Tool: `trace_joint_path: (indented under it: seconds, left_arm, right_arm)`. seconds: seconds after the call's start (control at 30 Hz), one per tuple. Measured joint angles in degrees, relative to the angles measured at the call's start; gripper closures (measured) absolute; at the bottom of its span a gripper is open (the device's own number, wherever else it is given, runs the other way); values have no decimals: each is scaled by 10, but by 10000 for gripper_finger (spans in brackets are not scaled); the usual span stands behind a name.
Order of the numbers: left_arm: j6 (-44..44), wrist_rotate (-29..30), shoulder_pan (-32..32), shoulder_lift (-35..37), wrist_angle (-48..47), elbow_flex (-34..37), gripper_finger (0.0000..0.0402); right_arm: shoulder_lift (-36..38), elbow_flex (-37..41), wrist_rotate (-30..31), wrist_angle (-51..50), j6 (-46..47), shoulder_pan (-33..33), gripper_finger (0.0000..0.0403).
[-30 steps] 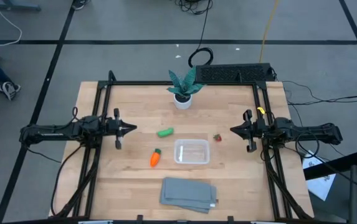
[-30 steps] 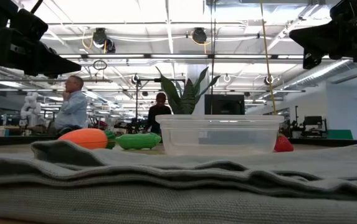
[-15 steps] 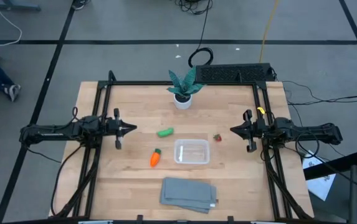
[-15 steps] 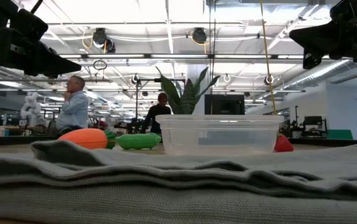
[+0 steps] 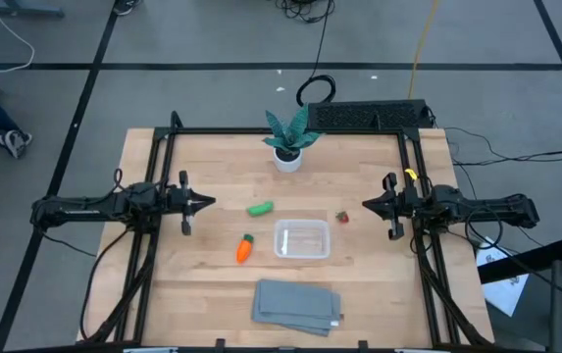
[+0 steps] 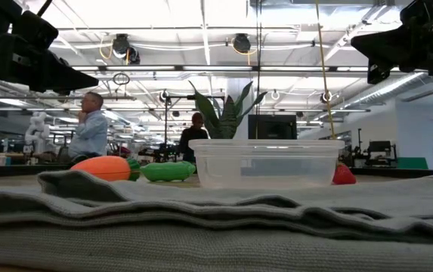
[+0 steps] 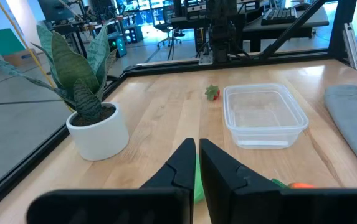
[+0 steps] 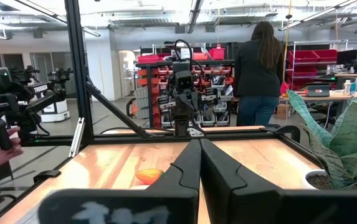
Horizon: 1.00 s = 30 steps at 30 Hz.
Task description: Pick and placing Produce into tupperware
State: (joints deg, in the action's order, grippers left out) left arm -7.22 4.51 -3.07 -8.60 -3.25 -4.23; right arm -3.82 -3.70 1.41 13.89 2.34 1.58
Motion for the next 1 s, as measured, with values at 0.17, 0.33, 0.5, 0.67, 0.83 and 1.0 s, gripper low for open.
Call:
trace_joint_path:
  seconds: [0.17,0.33,0.5,0.67,0.83,1.0]
  left_arm:
    - [-15,0,0,0,8,0,376]
    - [-12,0,0,0,18,0,376]
    - [-11,0,0,0,18,0,376]
    - [-10,0,0,0,24,0,376]
    - [10,0,0,0,38,0,376]
    - [19,0,0,0,46,0,376]
  right_arm:
    - [0,0,0,0,0,0,403]
    - [0,0,0,0,0,0,403]
    - [0,0,0,0,0,0,403]
    - [0,0,0,0,-1,0,403]
    - [0,0,0,0,-14,0,403]
    - [0,0,0,0,-35,0,403]
